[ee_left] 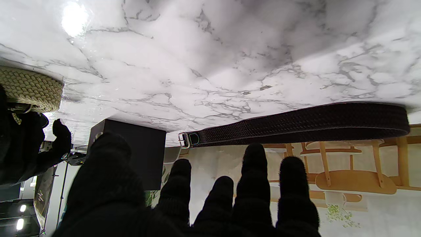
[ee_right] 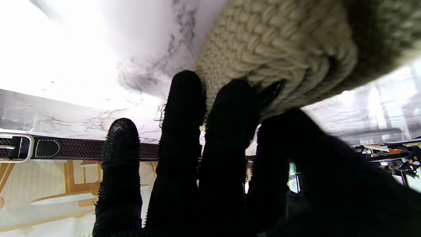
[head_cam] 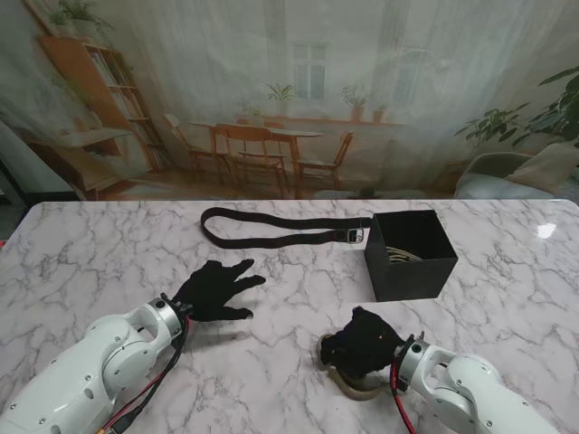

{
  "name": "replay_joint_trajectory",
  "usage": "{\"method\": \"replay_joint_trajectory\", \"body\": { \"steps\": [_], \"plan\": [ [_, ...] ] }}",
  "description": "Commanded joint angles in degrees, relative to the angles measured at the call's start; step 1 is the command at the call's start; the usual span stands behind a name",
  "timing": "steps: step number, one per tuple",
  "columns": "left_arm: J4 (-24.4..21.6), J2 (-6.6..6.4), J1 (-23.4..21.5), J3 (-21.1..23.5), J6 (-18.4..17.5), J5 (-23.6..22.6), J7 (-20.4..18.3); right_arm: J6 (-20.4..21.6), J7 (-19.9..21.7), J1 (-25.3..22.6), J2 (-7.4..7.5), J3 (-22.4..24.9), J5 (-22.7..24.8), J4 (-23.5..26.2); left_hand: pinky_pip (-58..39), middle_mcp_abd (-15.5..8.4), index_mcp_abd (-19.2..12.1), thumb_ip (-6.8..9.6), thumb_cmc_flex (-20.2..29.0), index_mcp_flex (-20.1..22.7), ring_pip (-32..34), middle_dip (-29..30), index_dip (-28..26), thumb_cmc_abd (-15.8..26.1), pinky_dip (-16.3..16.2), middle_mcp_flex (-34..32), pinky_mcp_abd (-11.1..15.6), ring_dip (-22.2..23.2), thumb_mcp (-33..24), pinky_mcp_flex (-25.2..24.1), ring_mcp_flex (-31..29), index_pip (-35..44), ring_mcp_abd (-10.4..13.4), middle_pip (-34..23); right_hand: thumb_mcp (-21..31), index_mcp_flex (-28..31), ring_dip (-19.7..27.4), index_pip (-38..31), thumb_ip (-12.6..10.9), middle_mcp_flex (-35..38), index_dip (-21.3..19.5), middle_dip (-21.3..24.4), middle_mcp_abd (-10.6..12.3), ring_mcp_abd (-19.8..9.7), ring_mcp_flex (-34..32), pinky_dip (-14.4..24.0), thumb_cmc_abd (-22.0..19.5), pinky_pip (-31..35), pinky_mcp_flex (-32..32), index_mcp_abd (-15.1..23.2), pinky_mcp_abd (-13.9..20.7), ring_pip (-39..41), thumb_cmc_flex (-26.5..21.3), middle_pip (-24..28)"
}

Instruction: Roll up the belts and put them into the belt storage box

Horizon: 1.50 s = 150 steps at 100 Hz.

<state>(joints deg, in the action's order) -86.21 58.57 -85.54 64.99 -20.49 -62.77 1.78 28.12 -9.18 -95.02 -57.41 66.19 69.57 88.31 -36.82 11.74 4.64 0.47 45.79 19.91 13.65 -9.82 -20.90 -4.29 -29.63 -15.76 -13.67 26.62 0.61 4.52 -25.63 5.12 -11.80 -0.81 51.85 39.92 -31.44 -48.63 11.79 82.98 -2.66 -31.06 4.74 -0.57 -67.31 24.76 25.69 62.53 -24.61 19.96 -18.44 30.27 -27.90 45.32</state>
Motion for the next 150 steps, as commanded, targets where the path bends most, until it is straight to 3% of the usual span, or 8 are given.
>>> {"method": "replay_joint_trajectory", "body": {
  "steps": [1, 29, 62, 99, 118, 134, 142, 150],
  "plan": [
    [-0.3, 0.06, -0.2, 0.0, -0.1, 0.0, -0.7, 0.6, 0.9, -0.6, 0.09, 0.3, 0.3, -0.4, 1.5, -0.7, 1.0, -0.90, -0.4, 0.4, -1.0, -0.5, -0.4, 2.3, 0.3, 1.8, -0.8, -0.4, 0.8, -1.0, 1.6, 0.3, 0.2, -0.9, -2.0, 1.8, 0.2, 2.0, -0.5, -3.4, -2.9, 3.1, -1.7, -0.5, 2.0, 1.2, -2.0, -0.3, 1.4, -8.0, -0.5, -2.4, 5.0, -11.6],
    [-0.4, 0.06, -0.3, 0.2, -0.2, -0.1, -0.7, 2.3, -2.5, -4.1, 0.16, 5.2, 3.8, 3.4, 1.5, -0.8, 0.9, -0.97, -0.2, 0.8, -0.9, -0.8, -0.5, 3.5, 0.2, 1.3, -0.9, -0.3, 0.9, -1.1, 1.6, 0.5, 0.1, -1.3, -6.8, -0.9, -0.1, 10.2, -6.6, -6.9, -11.5, 2.6, -2.9, 0.9, 3.1, 1.8, -6.9, 0.8, 1.1, -9.4, 0.0, -2.1, 9.9, -11.9],
    [-0.4, 0.07, -0.5, 0.5, -0.2, -0.2, -0.4, 2.7, -4.6, -13.1, 0.21, 16.6, 9.5, 10.7, 1.4, -0.9, 0.9, -0.98, 0.0, 1.0, -0.8, -1.1, -0.8, 3.9, 0.1, 1.1, -0.9, -0.1, 1.0, -1.1, 1.6, 0.8, 0.1, -1.6, -12.0, -2.3, 2.2, 14.0, -6.1, -19.8, -13.4, 3.6, -4.3, 2.3, 12.2, 1.7, -5.5, -1.3, 4.2, -9.6, -0.6, -7.9, 16.7, -18.1],
    [-0.6, 0.05, -0.9, 1.0, -0.1, -0.7, -0.1, -2.0, 0.4, -23.1, 0.19, 28.4, 15.4, 15.7, 1.3, -1.0, 0.9, -0.97, 0.5, 1.3, -0.8, -1.3, -1.0, 4.6, 0.0, 0.9, -0.8, 0.0, 0.9, -1.1, 1.5, 0.9, 0.2, -1.7, -0.1, -7.8, 8.3, 19.3, -8.0, -44.5, -21.7, 7.5, -9.3, 5.5, 28.5, 1.3, 9.0, -8.2, 11.0, -3.0, 0.5, -16.5, 7.7, -26.1],
    [-0.7, 0.05, -1.1, 1.3, 0.0, -1.0, 0.1, -2.1, 1.6, -24.4, -0.33, 29.4, 12.8, 15.5, 1.3, -1.0, 0.8, -0.99, 0.8, 1.3, -0.8, -1.4, -1.1, 5.0, 0.0, 0.9, -0.8, 0.0, 1.0, -1.1, 1.5, 0.9, 0.2, -1.7, -14.2, -6.8, 10.7, 17.1, -8.2, -47.1, -27.1, 9.2, -10.2, 6.4, 31.2, 2.0, 8.8, -10.5, 12.5, -2.9, 0.4, -18.2, 8.0, -26.2],
    [-0.7, 0.05, -1.2, 1.5, 0.0, -1.0, 0.2, -3.7, 1.0, -22.0, 0.17, 26.3, 14.2, 12.8, 1.3, -1.1, 0.9, -1.00, 0.9, 1.2, -0.8, -1.4, -1.1, 5.1, 0.0, 0.9, -0.9, 0.0, 1.0, -1.1, 1.5, 0.9, 0.3, -1.7, -14.1, -3.8, 11.1, 11.9, -9.4, -46.0, -32.0, 9.4, -9.7, 6.0, 30.0, 1.9, 10.4, -10.6, 11.7, 2.7, 0.4, -17.9, 1.8, -25.4],
    [-0.7, 0.06, -1.2, 1.6, 0.0, -1.0, 0.2, -4.8, 1.0, -20.4, 0.26, 24.1, 13.6, 11.1, 1.2, -1.1, 0.8, -0.99, 1.0, 1.2, -0.7, -1.4, -1.1, 5.2, 0.0, 0.9, -0.8, 0.0, 1.0, -1.1, 1.5, 0.9, 0.3, -1.7, -0.6, -2.8, 11.2, 2.8, -1.8, -45.3, -26.5, 9.7, -9.4, 5.8, 29.5, 1.4, 13.0, -9.9, 11.5, 7.7, 0.5, -17.4, 0.5, -24.7],
    [-0.7, 0.06, -1.2, 1.5, 0.0, -0.9, 0.1, -5.3, 0.5, -18.5, 0.43, 22.1, 13.2, 9.2, 1.2, -1.1, 0.8, -0.99, 1.0, 1.2, -0.7, -1.4, -1.1, 5.3, 0.0, 0.9, -0.9, 0.0, 1.0, -1.1, 1.5, 0.8, 0.3, -1.7, 4.0, 0.7, 11.0, -2.4, -0.2, -43.7, -25.2, 9.1, -8.7, 5.4, 28.4, 1.4, 12.6, -9.4, 11.0, 11.1, 0.6, -16.8, -2.3, -23.6]
  ]
}}
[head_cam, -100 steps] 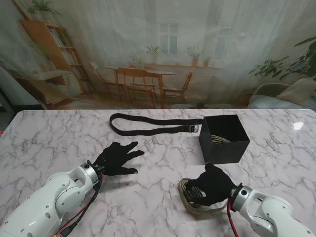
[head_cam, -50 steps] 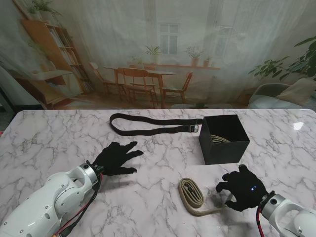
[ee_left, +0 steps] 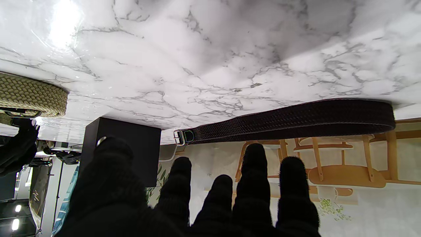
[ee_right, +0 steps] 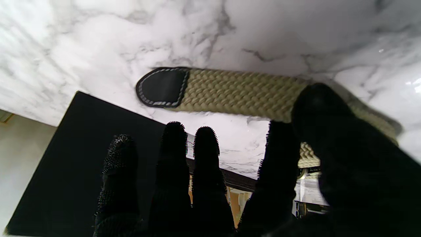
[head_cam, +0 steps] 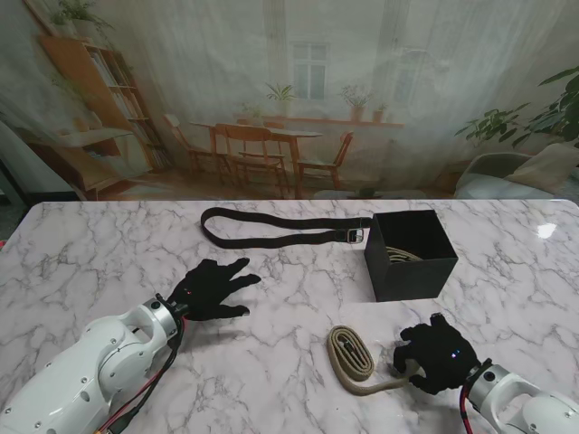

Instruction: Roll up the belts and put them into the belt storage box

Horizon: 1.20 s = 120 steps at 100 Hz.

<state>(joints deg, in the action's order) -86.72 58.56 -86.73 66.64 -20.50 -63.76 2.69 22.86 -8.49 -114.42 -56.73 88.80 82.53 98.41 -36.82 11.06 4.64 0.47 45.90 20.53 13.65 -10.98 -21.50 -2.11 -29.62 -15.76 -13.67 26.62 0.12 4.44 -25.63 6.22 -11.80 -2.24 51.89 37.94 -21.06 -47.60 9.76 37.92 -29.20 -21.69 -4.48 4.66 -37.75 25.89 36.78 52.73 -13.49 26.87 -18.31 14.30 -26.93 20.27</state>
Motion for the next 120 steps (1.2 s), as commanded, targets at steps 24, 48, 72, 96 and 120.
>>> {"method": "replay_joint_trajectory", "body": {
  "steps": [24, 48, 72, 96, 120],
  "plan": [
    [-0.1, 0.06, 0.0, -0.2, -0.1, 0.3, -0.9, -1.9, -7.3, 5.3, 0.43, -4.7, 1.9, -5.5, 1.2, -0.5, 0.8, -1.00, 0.8, 0.5, -0.7, -0.3, -0.5, 3.1, 0.0, 1.0, -0.7, 0.0, 1.5, -1.0, 1.5, -0.3, 0.3, -0.3, 6.5, 8.8, -0.4, -6.9, 3.8, 3.7, 1.8, -1.8, 1.6, -0.6, -3.4, 0.5, -1.5, 2.4, -1.4, 6.4, 0.8, 1.3, -6.4, 3.9],
    [0.0, 0.06, 0.2, -0.4, -0.3, 0.5, -1.1, -1.7, -10.9, 9.6, 0.93, -7.8, 2.5, -8.5, 1.2, -0.5, 0.8, -1.01, 0.7, 0.5, -0.7, -0.3, -0.5, 3.1, 0.0, 1.0, -0.8, 0.0, 1.6, -1.1, 1.5, -0.3, 0.2, -0.4, 3.9, 4.8, -1.3, -5.0, 4.2, 4.8, 9.1, -1.3, 2.3, -1.3, -4.9, 0.3, -5.2, 4.3, -2.5, 5.9, 1.2, 2.8, -7.7, 4.0],
    [0.1, 0.03, 0.6, -1.1, -0.4, 1.0, -1.9, -1.4, -12.8, 13.9, 1.30, -12.1, 1.6, -12.3, 1.0, -0.5, 0.8, -0.99, 0.9, 0.6, -0.7, -0.3, -0.6, 3.1, -0.1, 0.9, -0.9, 0.1, 1.5, -0.9, 1.5, -0.2, 0.2, -0.4, 3.9, 1.5, -2.1, 1.8, 3.8, 7.6, 17.8, -0.9, 3.6, -2.2, -7.0, 0.7, -8.2, 6.0, -4.0, 4.6, 1.7, 4.1, -7.5, 4.2],
    [0.2, 0.00, 0.9, -1.6, -0.4, 1.3, -2.4, -3.6, -16.2, 13.5, 1.71, -12.1, 4.2, -12.1, 0.9, -0.5, 0.7, -0.98, 1.0, 0.9, -0.7, -0.3, -0.6, 3.1, -0.1, 0.4, -0.9, 0.1, 1.5, -0.9, 1.3, -0.1, 0.1, -0.5, 3.7, -10.4, -2.1, 11.5, -3.1, 6.9, 16.7, -0.2, 3.7, -2.5, -7.6, 0.4, -13.9, 7.1, -5.2, -6.6, 2.2, 3.9, -3.3, 4.1],
    [0.1, -0.02, 0.9, -1.8, -0.3, 1.2, -2.6, -3.8, -18.3, 9.2, 0.68, -7.6, 2.5, -9.1, 0.7, -0.5, 0.7, -0.98, 1.0, 1.1, -0.6, -0.5, -0.6, 3.1, -0.2, -0.5, -0.9, 0.1, 1.6, -0.8, 1.2, 0.0, 0.2, -0.9, -3.0, -9.5, -1.6, 12.8, -4.6, 5.8, 15.3, -0.2, 2.5, -1.7, -6.8, -0.2, -18.4, 7.1, -4.5, -15.1, 1.5, 3.6, 3.9, 5.5]
  ]
}}
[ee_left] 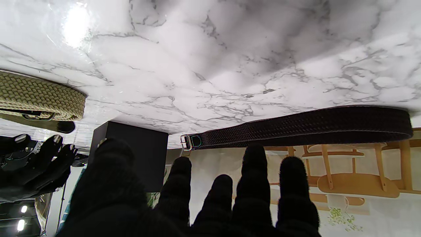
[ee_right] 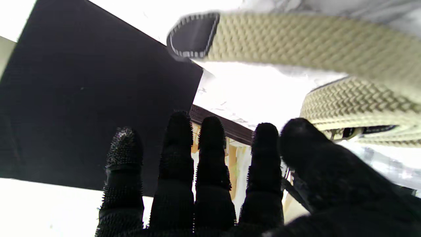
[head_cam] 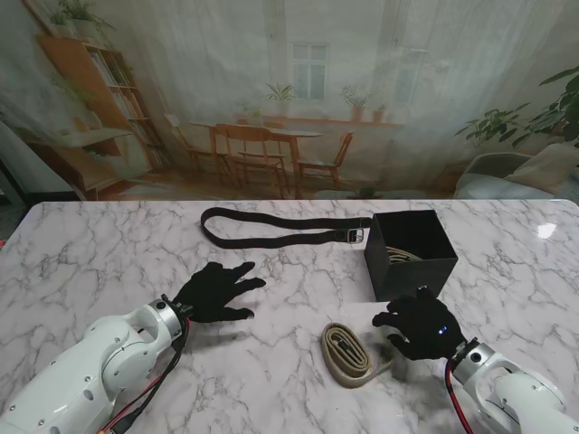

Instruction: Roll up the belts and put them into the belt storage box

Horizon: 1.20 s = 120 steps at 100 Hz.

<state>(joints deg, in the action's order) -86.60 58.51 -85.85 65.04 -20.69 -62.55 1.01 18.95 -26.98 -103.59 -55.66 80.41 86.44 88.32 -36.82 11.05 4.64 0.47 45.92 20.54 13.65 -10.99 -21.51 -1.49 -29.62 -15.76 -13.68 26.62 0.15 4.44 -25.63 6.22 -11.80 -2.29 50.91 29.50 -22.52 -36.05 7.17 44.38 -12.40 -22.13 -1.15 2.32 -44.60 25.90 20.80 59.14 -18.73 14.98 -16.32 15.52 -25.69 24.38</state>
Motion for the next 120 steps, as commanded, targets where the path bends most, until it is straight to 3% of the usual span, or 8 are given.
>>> {"method": "replay_joint_trajectory", "body": {
  "steps": [1, 20, 44, 65, 74, 86, 102, 120],
  "plan": [
    [0.0, 0.03, 0.0, -0.2, -0.1, 0.0, -0.9, 0.1, 0.2, -1.9, -0.46, 0.9, -1.6, 1.1, 0.7, -0.5, 0.8, -0.98, 1.0, 1.2, -0.6, -0.5, -0.6, 2.5, -0.2, -0.5, -0.9, 0.1, 1.5, -0.8, 1.2, 0.0, 0.1, -0.9, -2.3, -0.6, -0.1, 1.2, -2.1, -0.4, -1.6, 0.2, -0.9, 0.6, 0.0, -0.2, -2.5, 0.8, 0.6, -3.7, -0.5, 2.5, 2.9, 1.5],
    [-0.1, 0.01, -0.1, -0.1, 0.0, 0.0, -1.2, 0.6, 0.2, -6.3, -1.48, 5.4, -3.6, 4.6, 0.5, -0.6, 0.7, -0.98, 1.0, 1.5, -0.6, -0.9, -0.7, 2.4, -0.3, -1.4, -1.0, 0.1, 1.5, -0.6, 0.9, 0.1, 0.0, -1.3, -8.0, 9.2, -1.3, -1.0, -2.5, 4.5, -5.9, -0.6, -0.8, 1.1, -3.5, 0.1, -2.5, 1.6, -0.5, -6.0, -1.2, 4.3, 6.3, 2.4],
    [-0.2, 0.01, -0.2, 0.1, 0.0, -0.2, -1.0, -4.6, 0.2, -12.8, -1.70, 11.5, 0.1, 8.1, 0.3, -0.7, 0.7, -0.99, 1.1, 1.7, -0.6, -1.1, -0.7, 2.5, -0.4, -1.5, -1.0, 0.1, 1.5, -0.6, 0.9, 0.2, 0.0, -1.4, -1.6, 10.6, -3.2, -1.1, -2.0, 3.1, -16.2, -3.5, -1.6, 1.5, -3.3, 1.1, 8.1, 1.1, -0.1, -7.6, -2.1, 4.0, 9.0, 1.9],
    [-0.2, 0.00, -0.2, 0.1, 0.1, -0.2, -1.1, -13.9, 2.8, -13.4, -2.87, 10.2, -2.1, 7.4, 0.3, -0.7, 0.7, -0.98, 1.2, 2.0, -0.5, -1.2, -0.7, 2.5, -0.4, -1.5, -1.0, 0.2, 1.5, -0.6, 0.9, 0.3, 0.1, -1.4, -15.2, 23.8, -5.9, -3.9, -2.1, 6.7, -20.4, -5.9, -3.3, 4.1, -4.5, 3.1, -5.2, 3.3, -0.8, -11.2, -2.8, 7.7, 8.0, 3.4],
    [-0.1, -0.01, -0.1, -0.1, 0.1, -0.1, -1.3, -15.4, 4.1, -12.0, -3.31, 8.5, -4.9, 6.4, 0.3, -0.7, 0.6, -0.98, 1.2, 1.7, -0.6, -1.3, -0.7, 2.6, -0.3, -1.5, -1.0, 0.1, 1.5, -0.7, 0.9, 0.2, 0.0, -1.4, -28.8, 26.8, -6.3, -2.4, -2.0, 8.2, -20.2, -5.7, -3.9, 5.1, -4.6, 3.6, -16.1, 4.2, -0.6, -12.7, -2.8, 8.9, 7.4, 3.2],
    [-0.1, -0.05, 0.1, -0.3, 0.0, 0.0, -1.7, -17.9, 6.4, -10.0, -3.76, 5.9, -7.5, 5.7, 0.3, -0.7, 0.6, -0.98, 1.2, 1.7, -0.6, -1.3, -0.7, 2.6, -0.3, -1.5, -1.0, 0.1, 1.5, -0.7, 0.9, 0.2, 0.0, -1.4, -36.6, 29.8, -7.1, -2.6, -2.6, 9.2, -20.3, -5.7, -4.8, 6.3, -4.0, 4.4, -19.8, 5.1, 0.3, -14.6, -3.0, 10.5, 6.4, 3.5],
    [0.0, -0.02, 0.1, -0.3, 0.0, 0.1, -1.5, -22.5, 11.8, -8.3, -3.55, 2.6, -6.3, 6.1, 0.2, -0.6, 0.6, -0.98, 1.2, 1.6, -0.5, -1.3, -0.7, 2.6, -0.3, -1.4, -1.0, 0.2, 1.5, -0.7, 0.9, 0.2, 0.0, -1.3, -38.7, 30.2, -7.3, -2.5, -2.9, 9.9, -20.5, -5.6, -4.5, 6.2, -4.4, 4.8, -16.3, 5.8, -0.2, -14.4, -2.7, 11.3, 8.0, 3.3],
    [0.2, 0.01, 0.2, -0.5, -0.1, 0.3, -1.3, -27.9, 15.8, -5.8, -3.48, -2.0, -5.3, 5.8, 0.2, -0.7, 0.6, -0.99, 1.1, 1.3, -0.5, -1.3, -0.7, 2.6, -0.3, -1.3, -1.0, 0.2, 1.6, -0.7, 1.0, 0.0, 0.0, -1.3, -24.7, 29.6, -7.1, -3.4, -3.6, 9.5, -24.2, -6.3, -3.9, 5.6, -4.5, 4.8, -5.4, 5.6, 0.0, -13.4, -2.5, 11.5, 9.1, 3.1]
  ]
}}
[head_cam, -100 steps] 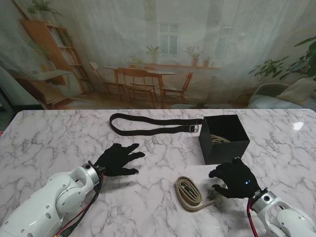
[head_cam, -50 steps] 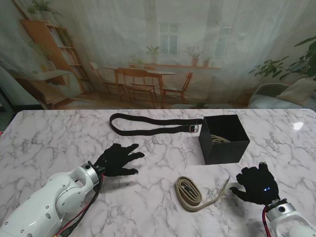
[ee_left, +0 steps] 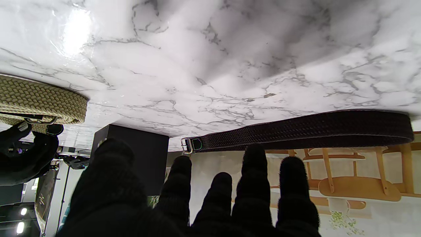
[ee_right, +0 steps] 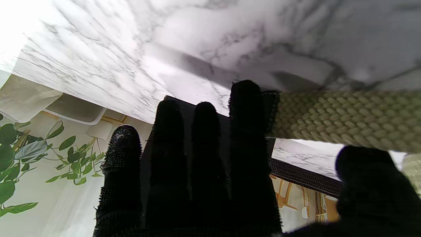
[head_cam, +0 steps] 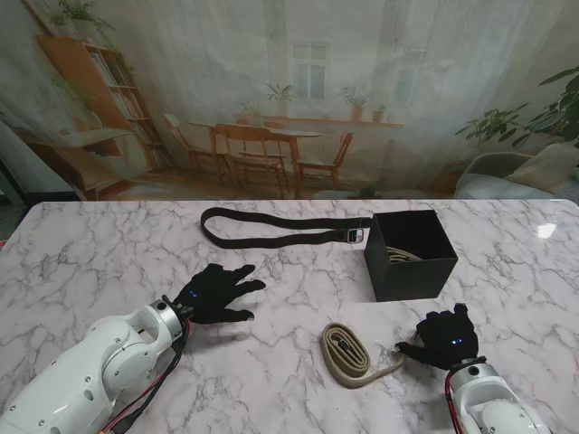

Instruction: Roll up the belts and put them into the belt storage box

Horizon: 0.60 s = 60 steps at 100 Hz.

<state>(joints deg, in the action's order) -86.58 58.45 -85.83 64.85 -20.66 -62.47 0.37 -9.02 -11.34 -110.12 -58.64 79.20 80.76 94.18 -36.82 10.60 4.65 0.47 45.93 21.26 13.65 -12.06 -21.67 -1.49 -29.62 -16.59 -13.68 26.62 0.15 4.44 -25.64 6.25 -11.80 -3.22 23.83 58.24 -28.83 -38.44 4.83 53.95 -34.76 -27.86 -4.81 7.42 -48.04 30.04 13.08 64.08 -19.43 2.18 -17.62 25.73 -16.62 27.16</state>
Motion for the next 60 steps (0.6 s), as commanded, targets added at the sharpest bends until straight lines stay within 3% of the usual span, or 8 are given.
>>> {"method": "replay_joint_trajectory", "body": {
  "steps": [1, 13, 21, 27, 38, 60],
  "plan": [
    [0.2, 0.07, 0.2, -0.3, -0.1, 0.2, -0.7, -0.1, 0.2, 0.9, -0.51, -1.1, 0.3, -0.2, 0.2, -0.3, 0.6, -0.99, 1.1, 0.5, -0.5, -0.2, -0.5, 2.6, -0.3, -0.4, -1.0, 0.2, 1.6, -0.7, 1.0, 0.0, 0.0, -0.4, 2.7, 0.8, -0.8, -1.3, -1.3, 0.0, -2.0, -0.6, -0.2, 0.4, -1.2, 0.6, 2.9, 0.6, 0.7, -0.5, -1.3, 1.4, -0.8, 0.4],
    [0.2, 0.06, 0.3, -0.5, -0.2, 0.3, -0.8, -0.5, -0.1, 2.6, -0.62, -3.3, -1.5, -1.2, 0.2, -0.3, 0.6, -0.99, 1.0, 0.7, -0.5, -0.2, -0.5, 2.6, -0.3, -0.6, -1.0, 0.2, 1.6, -0.7, 1.0, 0.0, 0.0, -0.4, 6.4, 0.7, -1.1, -2.5, -2.8, 1.0, -3.2, -1.1, 0.3, 0.0, -2.6, 0.6, 7.1, 0.7, 0.2, 0.2, -1.6, 2.1, -12.0, 1.7],
    [0.4, 0.05, 0.6, -0.9, -0.2, 0.7, -1.3, 0.1, -0.7, 3.6, -0.81, -4.5, -3.7, -1.5, 0.2, -0.4, 0.5, -0.98, 1.1, 0.8, -0.5, -0.4, -0.5, 2.6, -0.3, -1.7, -1.1, 0.2, 1.5, -0.7, 0.7, 0.1, 0.0, -0.8, 21.1, -3.1, -1.6, -13.8, 2.9, 1.8, 7.6, -1.4, 0.7, -0.2, -3.9, 0.7, 13.9, 1.5, -0.5, 2.6, -1.4, 3.4, -14.8, 3.5],
    [0.5, 0.02, 0.9, -1.4, -0.1, 1.2, -2.1, 0.4, -0.7, 4.4, -0.82, -5.3, -4.1, -1.6, 0.1, -0.7, 0.5, -0.98, 1.2, 1.3, 0.0, -0.9, -0.6, 2.4, -0.4, -4.9, -1.5, 0.3, 1.5, -0.4, -0.5, 0.3, -0.2, -2.0, 24.7, -4.7, -1.6, -16.5, 4.1, 1.9, 9.2, -1.5, 0.8, -0.4, -4.2, 0.8, 15.3, 1.7, -0.8, 3.6, -1.3, 3.6, -16.2, 3.7],
    [0.7, -0.09, 1.7, -2.5, -0.1, 2.2, -4.0, 1.1, -0.9, 6.0, -0.68, -6.7, -4.0, -2.2, -0.7, -1.2, 0.4, -0.94, 1.4, 2.1, 0.6, -1.9, -0.6, 2.2, -0.8, -9.0, -2.0, 0.6, 1.5, 0.5, -2.5, 0.5, -0.5, -3.6, 26.0, -5.5, -1.8, -18.3, 5.0, 2.3, 9.6, -1.7, 1.4, -1.0, -5.2, 0.7, 15.2, 2.0, -1.5, 5.1, -1.0, 4.1, -17.5, 4.3],
    [0.6, -0.04, 1.9, -2.8, -0.2, 2.8, -4.3, 2.8, 0.8, 8.7, -0.51, -8.3, -4.2, -2.1, -1.3, -1.4, 0.4, -0.93, 1.3, 2.4, 0.6, -2.8, -0.6, 2.3, -1.0, -10.1, -2.1, 0.8, 1.5, 0.4, -3.0, 0.6, -0.4, -3.9, 24.8, -5.8, -2.0, -18.7, 5.7, 2.8, 10.1, -1.8, 1.6, -1.1, -6.0, 0.8, 14.2, 2.9, -2.6, 6.1, -0.6, 4.5, -17.9, 4.8]
  ]
}}
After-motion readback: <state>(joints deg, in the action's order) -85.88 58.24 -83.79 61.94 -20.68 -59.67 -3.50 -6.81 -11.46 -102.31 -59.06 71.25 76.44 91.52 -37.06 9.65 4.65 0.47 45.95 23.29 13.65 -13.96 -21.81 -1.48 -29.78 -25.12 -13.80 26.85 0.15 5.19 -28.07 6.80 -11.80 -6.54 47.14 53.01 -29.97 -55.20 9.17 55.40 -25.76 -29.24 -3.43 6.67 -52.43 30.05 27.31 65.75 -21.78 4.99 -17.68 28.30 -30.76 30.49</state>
